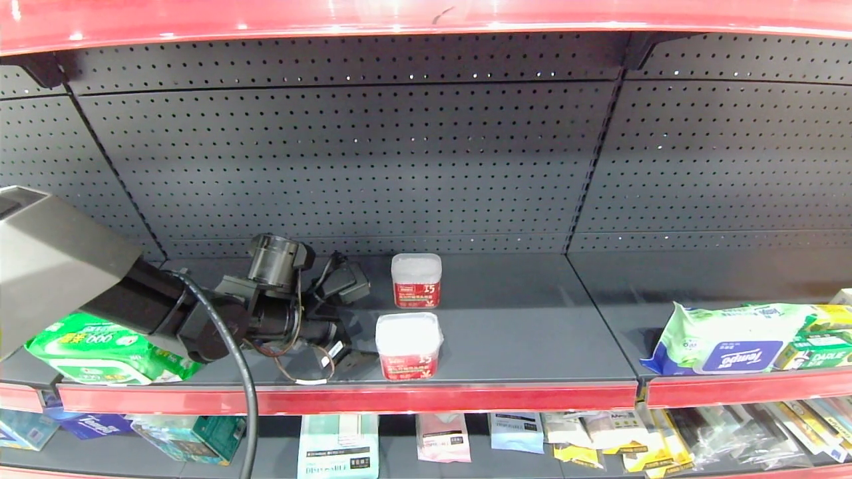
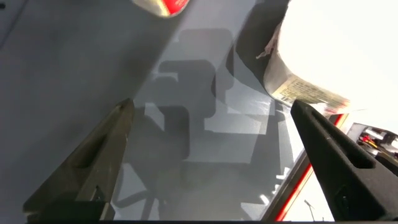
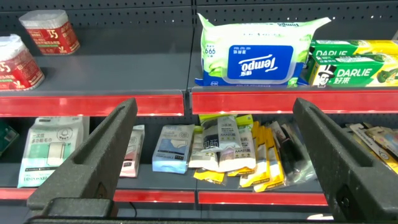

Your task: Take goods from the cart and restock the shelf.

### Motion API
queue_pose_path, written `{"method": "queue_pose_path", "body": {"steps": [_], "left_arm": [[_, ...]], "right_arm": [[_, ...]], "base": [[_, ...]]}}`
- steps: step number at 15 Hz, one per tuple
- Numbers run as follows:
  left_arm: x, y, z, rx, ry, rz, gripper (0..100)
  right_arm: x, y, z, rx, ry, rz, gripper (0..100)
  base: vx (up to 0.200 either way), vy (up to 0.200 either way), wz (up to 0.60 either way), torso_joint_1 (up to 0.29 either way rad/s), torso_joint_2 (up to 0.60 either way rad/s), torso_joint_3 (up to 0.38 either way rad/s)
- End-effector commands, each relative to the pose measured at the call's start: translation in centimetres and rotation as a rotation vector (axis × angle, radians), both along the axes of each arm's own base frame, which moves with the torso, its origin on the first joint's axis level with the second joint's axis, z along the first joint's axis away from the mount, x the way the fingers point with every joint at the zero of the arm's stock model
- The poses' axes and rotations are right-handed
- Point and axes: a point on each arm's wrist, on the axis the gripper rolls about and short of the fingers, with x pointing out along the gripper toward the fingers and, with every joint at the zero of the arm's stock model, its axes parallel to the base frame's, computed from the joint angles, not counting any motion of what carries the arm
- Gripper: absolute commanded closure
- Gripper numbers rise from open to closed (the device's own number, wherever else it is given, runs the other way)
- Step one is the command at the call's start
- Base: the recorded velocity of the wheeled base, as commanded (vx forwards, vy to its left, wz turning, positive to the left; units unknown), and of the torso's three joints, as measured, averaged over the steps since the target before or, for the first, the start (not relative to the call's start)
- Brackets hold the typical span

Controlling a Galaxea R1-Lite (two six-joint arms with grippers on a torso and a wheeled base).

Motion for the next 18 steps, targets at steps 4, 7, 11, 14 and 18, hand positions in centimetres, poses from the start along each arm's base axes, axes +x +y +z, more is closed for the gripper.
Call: {"method": "queue_pose_path", "body": {"steps": [4,7,11,14,18], "left_arm": [[0.1,-0.1,-0.3,0.002,0.005,-0.003,0],[0.2,-0.1,-0.3,0.002,0.002,-0.004,0],[0.2,0.0,-0.2,0.003,-0.006,-0.003,0],[0.0,3.4,2.0,-0.007,-0.066,0.091,0],[-4.2,6.3,8.8,-0.114,-0.213,0.343,0]], "right_arm": [[0.0,0.0,0.0,0.0,0.001,0.001,0],[0.0,0.0,0.0,0.0,-0.001,0.001,0],[0.0,0.0,0.0,0.0,0.001,0.001,0],[0.0,0.0,0.0,0.0,0.001,0.001,0],[0.0,0.0,0.0,0.0,0.001,0.001,0]], "base": [[0.0,0.0,0.0,0.0,0.0,0.0],[0.0,0.0,0.0,0.0,0.0,0.0],[0.0,0.0,0.0,0.0,0.0,0.0],[0.0,0.0,0.0,0.0,0.0,0.0],[0.0,0.0,0.0,0.0,0.0,0.0]]}}
